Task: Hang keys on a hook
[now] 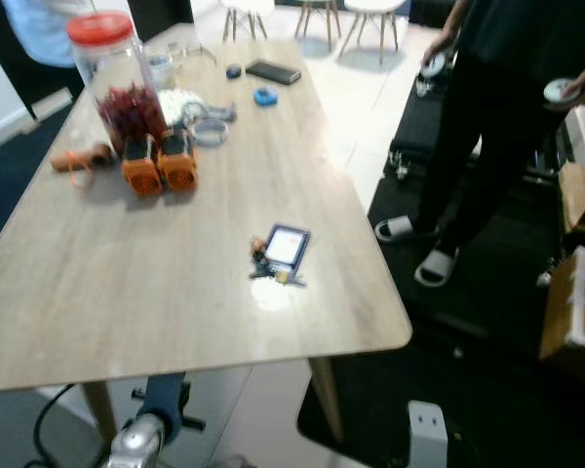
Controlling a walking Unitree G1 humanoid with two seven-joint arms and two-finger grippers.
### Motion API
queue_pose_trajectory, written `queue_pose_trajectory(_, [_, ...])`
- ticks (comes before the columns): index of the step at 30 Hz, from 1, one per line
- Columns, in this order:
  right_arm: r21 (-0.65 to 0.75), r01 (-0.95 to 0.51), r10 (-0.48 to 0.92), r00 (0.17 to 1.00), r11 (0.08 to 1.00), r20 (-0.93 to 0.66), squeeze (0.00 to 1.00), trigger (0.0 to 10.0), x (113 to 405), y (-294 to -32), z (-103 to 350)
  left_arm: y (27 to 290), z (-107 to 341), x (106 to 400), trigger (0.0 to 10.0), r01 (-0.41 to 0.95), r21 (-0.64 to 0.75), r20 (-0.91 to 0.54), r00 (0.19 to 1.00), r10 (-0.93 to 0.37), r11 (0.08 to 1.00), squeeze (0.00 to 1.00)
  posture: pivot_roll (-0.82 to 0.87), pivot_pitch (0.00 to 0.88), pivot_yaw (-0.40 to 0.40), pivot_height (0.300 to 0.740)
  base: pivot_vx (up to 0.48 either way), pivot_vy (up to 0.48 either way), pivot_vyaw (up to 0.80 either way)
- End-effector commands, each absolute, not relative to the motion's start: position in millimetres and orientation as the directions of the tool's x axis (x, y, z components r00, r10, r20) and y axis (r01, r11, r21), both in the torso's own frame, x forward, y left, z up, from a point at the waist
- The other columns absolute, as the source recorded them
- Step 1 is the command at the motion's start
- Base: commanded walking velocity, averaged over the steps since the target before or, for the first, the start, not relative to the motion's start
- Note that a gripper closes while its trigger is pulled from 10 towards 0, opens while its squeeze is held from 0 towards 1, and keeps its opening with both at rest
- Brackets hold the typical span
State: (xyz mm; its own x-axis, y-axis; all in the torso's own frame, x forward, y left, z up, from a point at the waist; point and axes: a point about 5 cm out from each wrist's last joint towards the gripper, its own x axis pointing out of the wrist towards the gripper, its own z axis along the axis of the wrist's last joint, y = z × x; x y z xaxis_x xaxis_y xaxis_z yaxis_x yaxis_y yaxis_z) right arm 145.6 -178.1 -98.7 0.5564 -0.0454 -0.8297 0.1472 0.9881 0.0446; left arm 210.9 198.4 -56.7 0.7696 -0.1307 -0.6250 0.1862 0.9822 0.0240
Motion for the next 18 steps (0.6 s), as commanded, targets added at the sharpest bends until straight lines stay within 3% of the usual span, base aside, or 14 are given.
queue_pose_trajectory(1, [0.050, 0.162, -0.045, 0.532, 0.985, -0.845, 0.00, 10.0, 137.6, -177.2, -101.9, 198.4, -53.8, 215.0, 10.0, 0.187, 0.034, -0.611, 0.781, -0.128, 0.982, 0.00, 0.06, 0.072, 0.028, 0.740, 0.000, 0.000, 0.00])
queue_pose_trajectory(18, [0.054, 0.161, -0.039, 0.524, 0.985, -0.851, 0.00, 10.0, 136.0, -176.3, -102.8, 197.7, -53.5, 217.7, 10.0, 0.188, 0.058, -0.622, 0.775, -0.112, 0.981, 0.00, 0.07, 0.081, 0.022, 0.740, 0.000, 0.000, 0.00])
